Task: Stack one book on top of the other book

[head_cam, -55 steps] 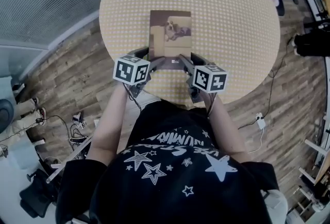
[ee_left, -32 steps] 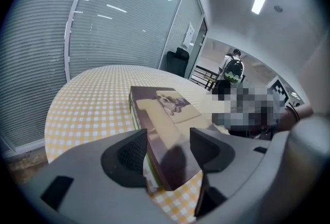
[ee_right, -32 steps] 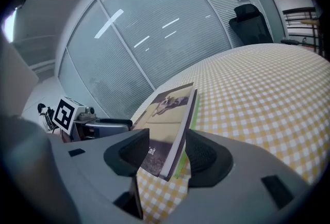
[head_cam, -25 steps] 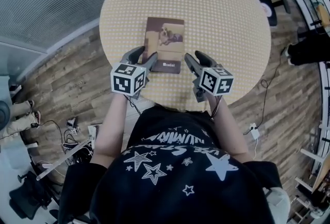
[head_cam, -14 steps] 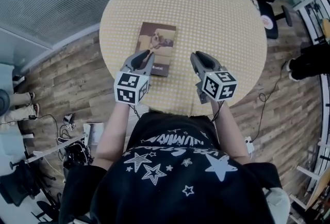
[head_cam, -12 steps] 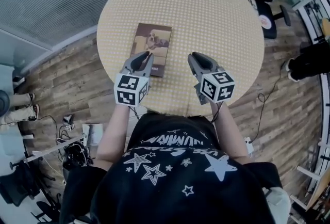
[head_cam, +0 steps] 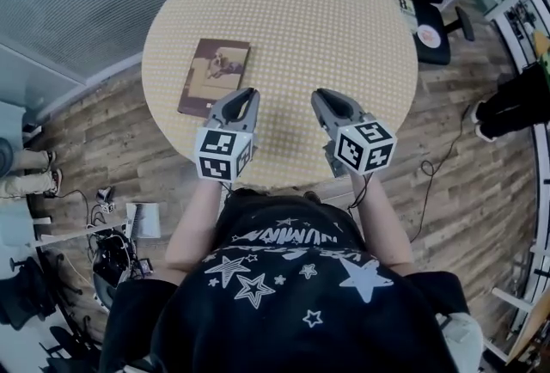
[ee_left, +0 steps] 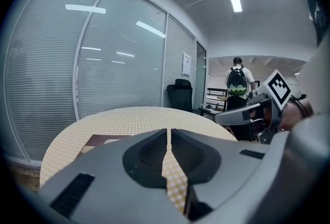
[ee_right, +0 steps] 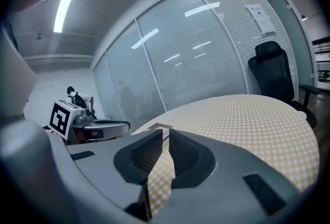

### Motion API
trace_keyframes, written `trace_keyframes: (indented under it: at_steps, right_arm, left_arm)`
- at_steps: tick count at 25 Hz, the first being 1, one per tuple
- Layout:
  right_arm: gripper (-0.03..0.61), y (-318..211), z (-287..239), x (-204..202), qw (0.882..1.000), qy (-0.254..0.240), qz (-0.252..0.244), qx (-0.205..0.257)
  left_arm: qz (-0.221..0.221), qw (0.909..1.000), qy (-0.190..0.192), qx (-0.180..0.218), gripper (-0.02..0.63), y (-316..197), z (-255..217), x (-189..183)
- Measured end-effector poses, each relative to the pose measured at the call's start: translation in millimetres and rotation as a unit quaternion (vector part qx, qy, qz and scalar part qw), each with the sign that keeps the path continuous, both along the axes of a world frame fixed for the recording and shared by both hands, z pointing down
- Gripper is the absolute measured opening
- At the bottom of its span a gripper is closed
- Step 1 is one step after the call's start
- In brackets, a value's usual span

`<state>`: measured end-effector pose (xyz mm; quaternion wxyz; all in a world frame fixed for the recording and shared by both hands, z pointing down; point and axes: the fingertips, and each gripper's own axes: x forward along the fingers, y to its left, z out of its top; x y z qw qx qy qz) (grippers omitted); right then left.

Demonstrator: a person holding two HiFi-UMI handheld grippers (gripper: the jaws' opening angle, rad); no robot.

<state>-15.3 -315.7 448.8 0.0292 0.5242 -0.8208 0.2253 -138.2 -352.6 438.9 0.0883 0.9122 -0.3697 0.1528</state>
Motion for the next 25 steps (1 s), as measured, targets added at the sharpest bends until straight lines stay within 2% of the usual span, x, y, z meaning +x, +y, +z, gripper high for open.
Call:
trace_keyframes:
  at_steps: [14, 19, 25]
  right_arm:
    - [0.054, 76.2, 3.1, 88.7, 0.998, -0.018, -0.067, 0.008]
    - [0.054, 78.6, 13.8, 101.1, 0.996, -0.039, -0.082, -0.005]
    - [0.054, 70.0, 15.2, 92.7, 0.995, -0.048, -0.092, -0.002]
  left_arm:
    - [-0.054, 0.9985, -0.003, -0.004, 0.011, 87.3, 4.5, 91.7]
    - [-0.062, 0.9979, -0.015, -0.011, 0.011, 106.9, 1.8, 101.6]
    - [-0.077, 0.9967, -0.018, -0.019, 0.009, 109.5, 5.5, 92.3]
